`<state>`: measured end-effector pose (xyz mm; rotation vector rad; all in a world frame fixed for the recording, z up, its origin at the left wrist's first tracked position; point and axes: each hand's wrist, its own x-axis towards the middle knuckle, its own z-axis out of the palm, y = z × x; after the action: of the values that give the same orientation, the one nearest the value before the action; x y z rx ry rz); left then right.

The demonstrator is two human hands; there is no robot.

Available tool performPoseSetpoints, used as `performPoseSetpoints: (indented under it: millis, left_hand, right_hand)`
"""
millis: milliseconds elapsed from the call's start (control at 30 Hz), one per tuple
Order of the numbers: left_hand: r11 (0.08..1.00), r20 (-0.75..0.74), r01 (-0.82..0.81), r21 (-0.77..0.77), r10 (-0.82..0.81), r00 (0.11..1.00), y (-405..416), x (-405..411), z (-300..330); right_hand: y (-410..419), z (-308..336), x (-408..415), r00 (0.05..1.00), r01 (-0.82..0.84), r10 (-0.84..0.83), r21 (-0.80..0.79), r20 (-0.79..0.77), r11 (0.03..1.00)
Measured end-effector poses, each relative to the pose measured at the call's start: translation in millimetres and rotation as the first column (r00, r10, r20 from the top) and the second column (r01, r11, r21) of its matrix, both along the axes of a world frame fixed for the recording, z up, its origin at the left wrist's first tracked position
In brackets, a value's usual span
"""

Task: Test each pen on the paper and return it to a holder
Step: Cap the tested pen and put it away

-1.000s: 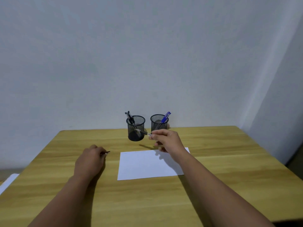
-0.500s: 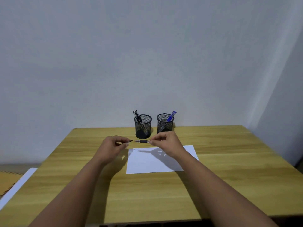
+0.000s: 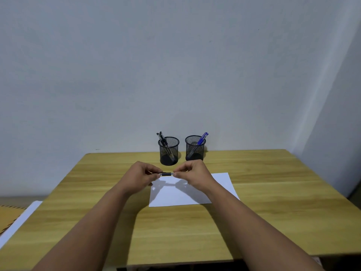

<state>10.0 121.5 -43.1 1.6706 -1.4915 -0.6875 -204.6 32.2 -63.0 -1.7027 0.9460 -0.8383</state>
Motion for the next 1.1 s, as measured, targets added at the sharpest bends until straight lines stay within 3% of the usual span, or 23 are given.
performPoseSetpoints:
  millis: [200,300,400,500,567,700,900,1000,1100]
  left_hand:
    - [0.996,-0.073,0.081,0.030,-0.078,0.994,-6,-10,29]
    - [0.995,-0.057,0.097,0.005,-0.096,0.994,-20,-37,45]
    - [0.989,0.081,0.121,-0.088,-0.114,0.990,-41,-88,53]
    - [0.976,0.305,0.173,-0.131,-0.126,0.944,-60,-149,48]
    - [0.964,0.408,0.231,-0.133,-0.159,0.899,-68,-193,38]
    - [0.926,0.493,0.357,-0.123,-0.255,0.832,-78,-288,17]
    - [0.842,0.606,0.534,-0.072,-0.388,0.694,-80,-411,-11]
    - [0.817,0.636,0.575,-0.037,-0.425,0.644,-80,-451,-23]
    - [0.811,0.656,0.584,-0.040,-0.420,0.627,-85,-477,-34]
  right_hand:
    - [-7,15,-17,0.998,-0.037,0.036,0.004,0.042,0.999]
    - [-13,29,-43,0.997,-0.032,0.026,-0.080,-0.071,0.996]
    - [-20,39,-88,0.959,0.033,-0.081,-0.179,-0.271,0.983]
    - [-26,46,-156,0.925,0.278,-0.322,-0.219,-0.202,0.935]
    - [-26,48,-211,0.847,0.484,-0.516,-0.217,-0.125,0.848]
    - [-13,39,-327,0.578,0.810,-0.816,-0.110,-0.015,0.576]
    - [38,-2,-470,0.159,0.986,-0.986,0.044,0.053,0.161]
    - [70,-52,-516,0.076,0.991,-0.995,0.115,-0.071,0.067]
    - [93,-106,-540,0.117,0.978,-0.957,0.197,-0.264,0.065]
